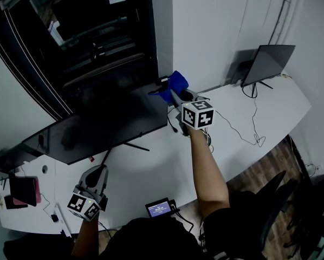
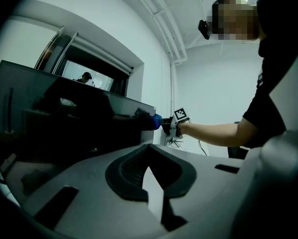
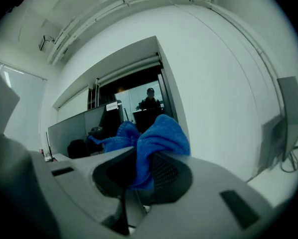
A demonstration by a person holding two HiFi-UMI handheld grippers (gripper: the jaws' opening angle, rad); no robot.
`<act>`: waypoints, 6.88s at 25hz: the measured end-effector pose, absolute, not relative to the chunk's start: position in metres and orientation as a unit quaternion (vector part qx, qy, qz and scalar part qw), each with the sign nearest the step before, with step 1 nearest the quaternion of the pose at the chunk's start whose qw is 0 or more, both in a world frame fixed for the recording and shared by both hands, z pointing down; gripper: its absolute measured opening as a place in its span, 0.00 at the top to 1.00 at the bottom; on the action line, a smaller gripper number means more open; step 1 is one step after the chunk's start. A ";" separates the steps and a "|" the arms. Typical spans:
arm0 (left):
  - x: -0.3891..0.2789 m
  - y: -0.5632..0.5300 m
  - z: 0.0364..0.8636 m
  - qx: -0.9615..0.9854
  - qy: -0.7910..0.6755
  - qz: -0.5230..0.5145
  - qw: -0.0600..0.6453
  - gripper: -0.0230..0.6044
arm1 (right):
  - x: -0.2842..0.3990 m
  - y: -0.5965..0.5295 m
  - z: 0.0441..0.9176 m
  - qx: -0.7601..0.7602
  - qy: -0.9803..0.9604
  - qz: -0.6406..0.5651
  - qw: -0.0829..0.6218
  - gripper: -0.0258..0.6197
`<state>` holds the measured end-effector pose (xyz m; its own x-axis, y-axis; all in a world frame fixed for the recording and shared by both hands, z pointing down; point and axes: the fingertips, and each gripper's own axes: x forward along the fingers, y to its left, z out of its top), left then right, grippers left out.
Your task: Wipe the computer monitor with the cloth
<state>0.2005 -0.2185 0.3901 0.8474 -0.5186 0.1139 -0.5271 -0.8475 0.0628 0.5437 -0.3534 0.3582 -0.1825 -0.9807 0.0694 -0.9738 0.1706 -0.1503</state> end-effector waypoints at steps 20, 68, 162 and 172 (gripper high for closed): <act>0.167 -0.213 0.410 0.951 -0.299 0.039 0.072 0.97 | 0.544 -0.355 0.444 -0.646 0.754 -0.118 -0.040 0.86; 0.091 -0.196 0.458 0.914 -0.384 0.049 0.125 0.97 | 0.541 -0.351 0.649 -0.602 0.561 -0.492 0.282 0.86; -0.227 -0.265 0.476 0.907 -0.392 -0.034 0.150 0.97 | 0.067 -0.392 0.642 -0.526 0.663 -0.495 0.197 0.86; -0.238 -0.261 0.475 0.903 -0.401 -0.041 0.151 0.97 | 0.011 -0.397 0.640 -0.491 0.696 -0.497 0.163 0.86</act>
